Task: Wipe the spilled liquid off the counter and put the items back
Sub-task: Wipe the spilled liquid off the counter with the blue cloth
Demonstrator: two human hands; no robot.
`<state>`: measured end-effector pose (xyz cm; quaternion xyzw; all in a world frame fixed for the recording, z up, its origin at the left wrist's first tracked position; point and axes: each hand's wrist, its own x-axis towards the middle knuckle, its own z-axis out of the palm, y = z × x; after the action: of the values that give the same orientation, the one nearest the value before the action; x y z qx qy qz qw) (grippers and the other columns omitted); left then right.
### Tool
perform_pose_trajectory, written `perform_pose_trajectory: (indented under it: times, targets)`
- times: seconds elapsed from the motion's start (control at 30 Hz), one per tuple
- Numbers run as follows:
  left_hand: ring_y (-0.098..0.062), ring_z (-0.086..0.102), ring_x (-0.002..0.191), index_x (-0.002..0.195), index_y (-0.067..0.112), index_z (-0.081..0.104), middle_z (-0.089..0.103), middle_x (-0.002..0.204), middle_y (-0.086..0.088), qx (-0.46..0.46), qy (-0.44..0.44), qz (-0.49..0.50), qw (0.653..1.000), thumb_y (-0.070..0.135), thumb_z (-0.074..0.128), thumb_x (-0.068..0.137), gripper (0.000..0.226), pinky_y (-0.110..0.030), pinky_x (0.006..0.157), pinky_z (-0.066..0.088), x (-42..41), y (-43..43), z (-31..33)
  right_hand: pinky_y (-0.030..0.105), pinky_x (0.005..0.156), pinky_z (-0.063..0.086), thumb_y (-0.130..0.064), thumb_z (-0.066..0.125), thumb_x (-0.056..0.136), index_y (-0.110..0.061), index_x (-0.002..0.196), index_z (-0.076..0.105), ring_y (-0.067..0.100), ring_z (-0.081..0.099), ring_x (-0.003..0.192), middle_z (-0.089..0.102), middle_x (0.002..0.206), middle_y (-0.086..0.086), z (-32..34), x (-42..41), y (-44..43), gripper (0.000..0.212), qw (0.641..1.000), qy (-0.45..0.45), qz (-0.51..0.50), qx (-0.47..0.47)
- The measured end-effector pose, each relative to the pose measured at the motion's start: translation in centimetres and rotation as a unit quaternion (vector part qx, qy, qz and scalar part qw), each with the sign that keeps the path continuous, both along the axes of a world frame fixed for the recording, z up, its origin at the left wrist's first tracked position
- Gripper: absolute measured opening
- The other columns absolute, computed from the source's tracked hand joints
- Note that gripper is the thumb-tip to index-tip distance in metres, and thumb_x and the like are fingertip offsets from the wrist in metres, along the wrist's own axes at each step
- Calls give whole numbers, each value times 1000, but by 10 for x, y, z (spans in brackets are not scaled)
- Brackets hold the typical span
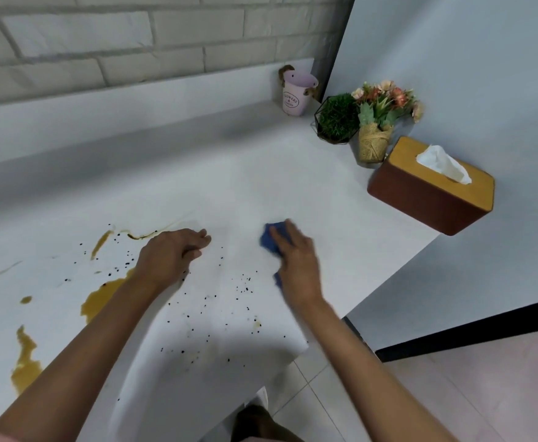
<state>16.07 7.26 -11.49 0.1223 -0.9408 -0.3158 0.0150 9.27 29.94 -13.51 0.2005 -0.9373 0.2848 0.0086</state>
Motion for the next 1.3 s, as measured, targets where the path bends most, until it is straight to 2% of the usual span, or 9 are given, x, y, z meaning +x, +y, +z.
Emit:
perform_pose_trajectory:
  times: [0.17,0.27,0.4,0.67,0.83,1.0,1.13,1.2,1.3]
  targets:
    - [-9,54,121,114,28,68,61,127,15,10,10,1,1000,12,63,87,31,-34,96,45,0,-4,-3,32,102,38,13,55,66,-21,139,44,29,33,135,27,155,7,-8,14,-11,82,993,9,112,-24]
    - [-5,52,123,112,29,68,61,126,16,26,12,3,1000,13,64,87,30,-34,98,45,1,-5,-3,30,113,29,20,48,61,-11,135,49,29,35,137,34,151,14,-2,-29,26,81,999,1,35,-34]
    - [-5,56,118,110,26,69,62,125,13,54,9,15,998,10,64,86,29,-35,101,43,0,-3,-1,36,102,39,18,51,73,-4,137,45,34,44,128,38,148,15,7,-74,34,67,999,15,-14,26]
    - [-11,58,118,113,22,68,63,126,8,62,7,11,998,10,66,84,31,-37,102,44,0,-4,-1,28,100,37,4,72,61,-26,143,37,24,25,140,21,157,2,-15,19,-49,94,992,23,126,14]
    - [-10,56,120,112,20,69,62,127,6,102,16,19,995,5,64,85,32,-42,105,41,1,-4,-6,26,113,30,17,57,54,-11,137,47,26,33,139,35,150,13,3,-47,29,88,1000,5,24,-7]
    - [-15,55,123,112,18,69,62,127,4,118,19,26,992,1,64,84,33,-44,106,41,-1,-5,-11,32,104,36,17,57,67,-8,140,42,34,38,130,30,153,12,9,-67,39,78,997,23,-59,45]
    - [-15,58,119,112,14,68,63,126,2,138,39,31,989,-1,63,84,32,-45,104,42,-1,-5,-16,27,105,34,11,68,54,-24,142,41,24,28,139,25,156,4,0,-5,-15,98,998,4,50,23]
    - [-14,58,119,113,13,67,64,125,1,153,42,34,987,-1,63,84,32,-45,105,42,-1,-5,-18,29,100,40,9,66,60,-29,141,41,23,30,139,25,156,-1,-9,21,-16,92,992,32,122,15]
    - [-13,58,119,112,13,67,65,123,1,169,46,40,984,-2,63,84,32,-45,105,41,-1,-6,-19,23,107,27,13,51,70,-28,140,43,23,29,139,26,155,-1,-11,13,22,81,991,38,128,23]
